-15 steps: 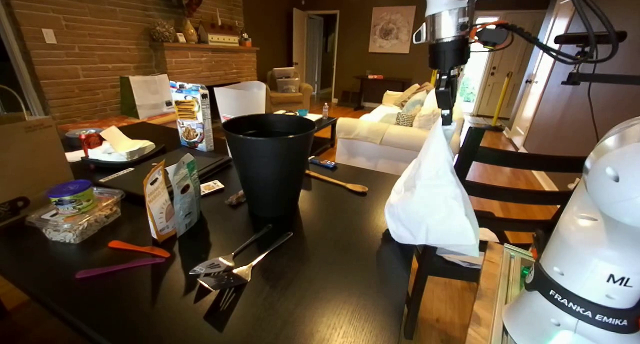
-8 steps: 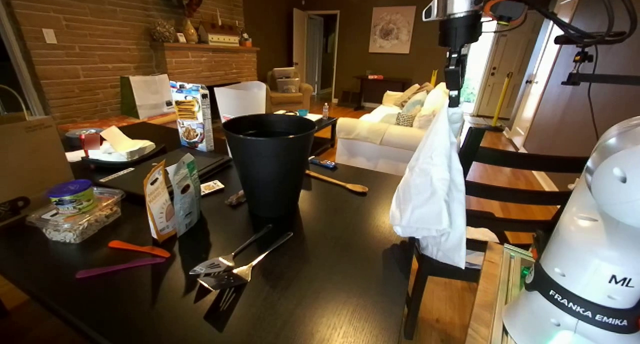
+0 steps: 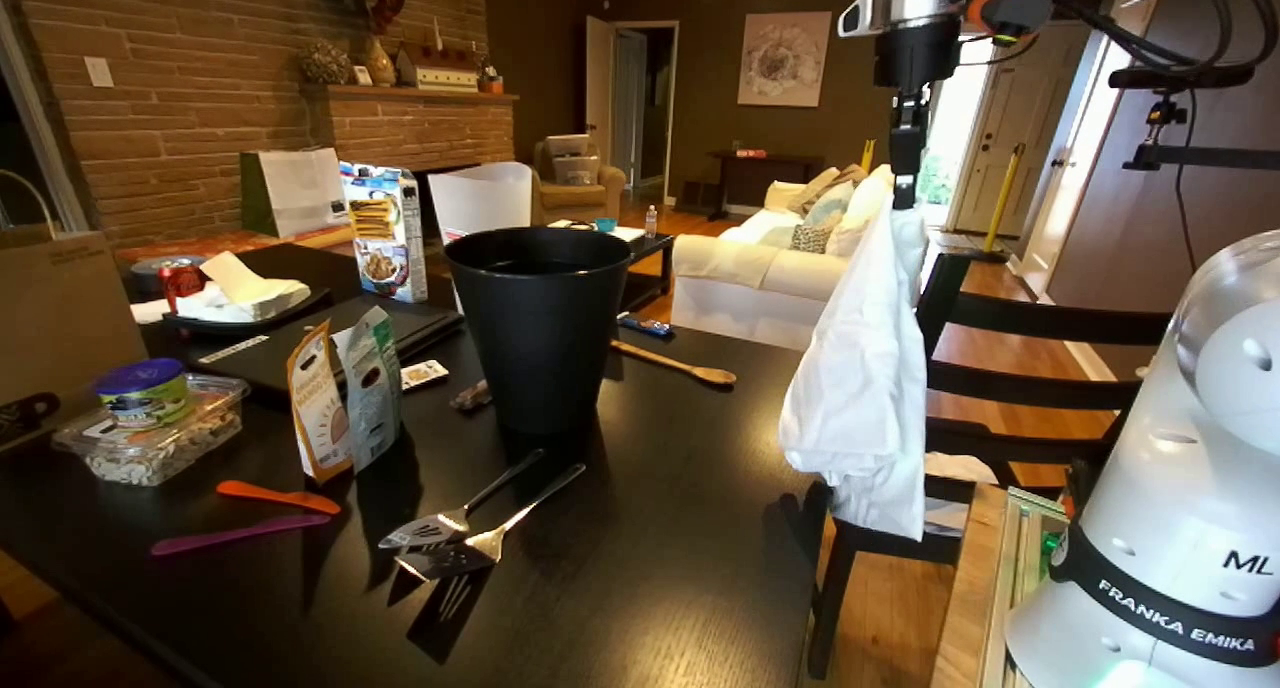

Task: Put the white cloths on the backrest of the chair

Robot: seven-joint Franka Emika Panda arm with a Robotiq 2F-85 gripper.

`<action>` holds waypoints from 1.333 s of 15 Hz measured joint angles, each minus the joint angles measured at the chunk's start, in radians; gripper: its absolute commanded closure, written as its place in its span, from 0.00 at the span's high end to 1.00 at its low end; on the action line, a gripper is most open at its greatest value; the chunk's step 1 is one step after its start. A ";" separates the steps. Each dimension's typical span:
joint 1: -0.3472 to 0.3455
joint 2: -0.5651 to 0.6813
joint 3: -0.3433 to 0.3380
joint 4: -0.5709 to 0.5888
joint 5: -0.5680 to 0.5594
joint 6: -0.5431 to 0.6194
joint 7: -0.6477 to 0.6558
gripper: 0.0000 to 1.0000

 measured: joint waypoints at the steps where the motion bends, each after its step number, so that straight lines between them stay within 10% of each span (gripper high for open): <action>1: 0.017 -0.002 -0.014 0.023 0.001 -0.019 -0.038 0.01; 11: 0.109 -0.022 -0.107 0.278 -0.029 -0.374 -0.462 0.01; 20: 0.117 -0.017 -0.214 0.362 -0.163 -0.432 -0.806 0.02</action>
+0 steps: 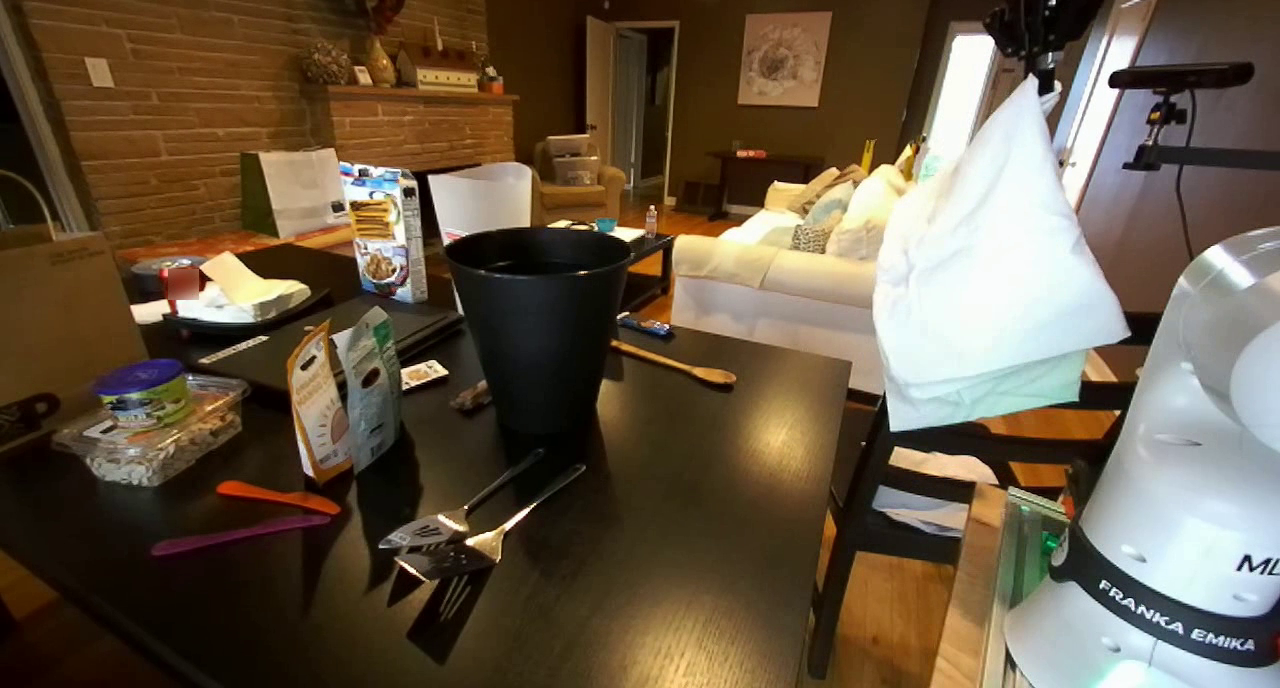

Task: Put the white cloths on the backrest of the chair

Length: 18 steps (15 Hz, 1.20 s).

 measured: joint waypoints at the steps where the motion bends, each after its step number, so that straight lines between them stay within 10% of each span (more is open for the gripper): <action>1: 0.000 0.001 -0.003 0.001 0.000 0.000 -0.010 0.02; 8: 0.004 0.008 -0.005 -0.001 0.000 -0.002 -0.046 0.01; 18: 0.001 0.004 -0.105 0.065 -0.053 -0.010 -0.450 0.01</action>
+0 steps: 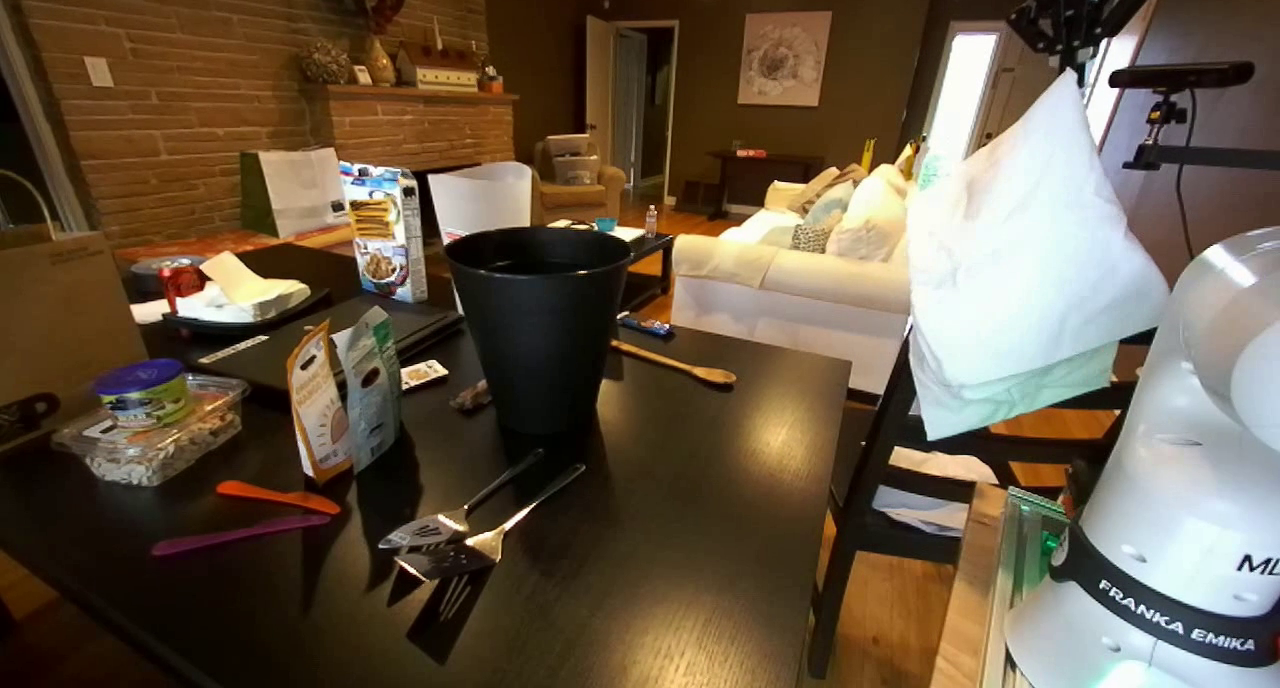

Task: Put the white cloths on the backrest of the chair

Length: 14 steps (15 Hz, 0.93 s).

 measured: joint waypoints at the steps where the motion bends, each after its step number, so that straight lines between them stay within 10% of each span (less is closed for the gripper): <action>1: -0.001 0.001 -0.011 0.011 -0.004 -0.005 -0.036 0.01; 14: -0.033 0.049 -0.130 0.055 -0.238 0.024 -0.266 0.01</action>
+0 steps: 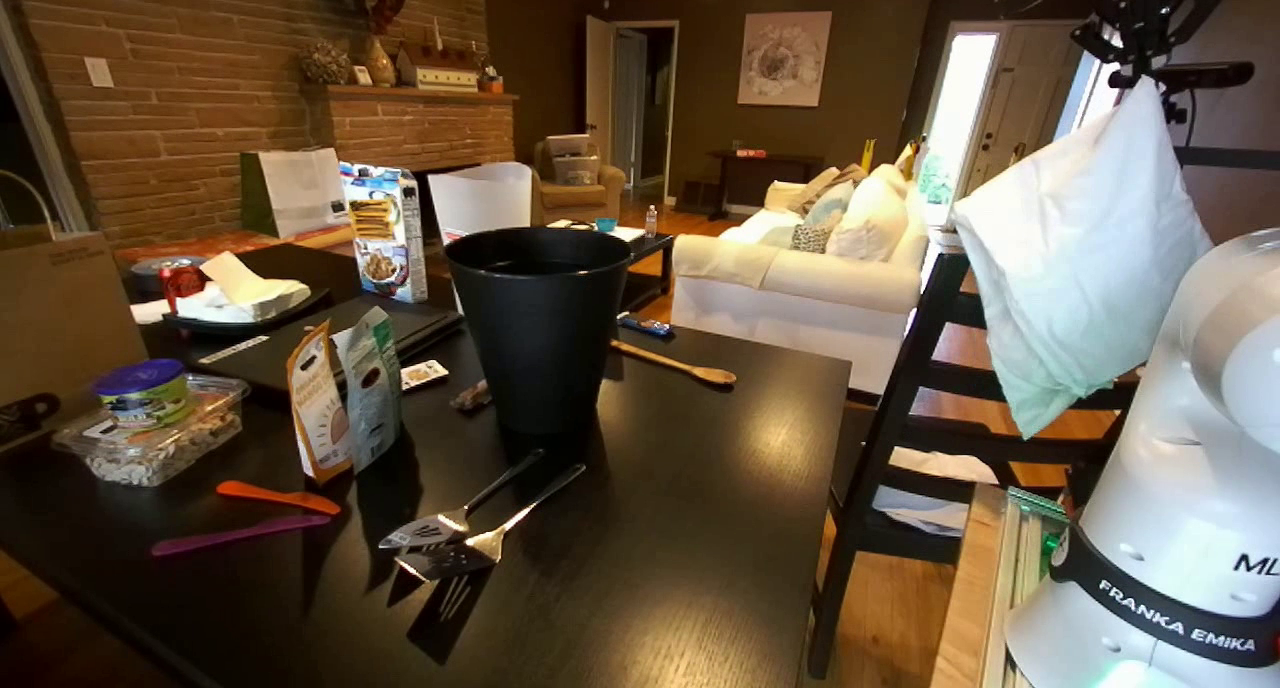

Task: Put the white cloths on the backrest of the chair

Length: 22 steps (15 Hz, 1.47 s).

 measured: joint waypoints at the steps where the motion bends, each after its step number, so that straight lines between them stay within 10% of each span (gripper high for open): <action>1: -0.005 0.011 -0.009 -0.001 -0.020 0.022 0.002 0.01; 22: -0.138 0.221 -0.150 -0.120 0.043 0.479 0.379 0.01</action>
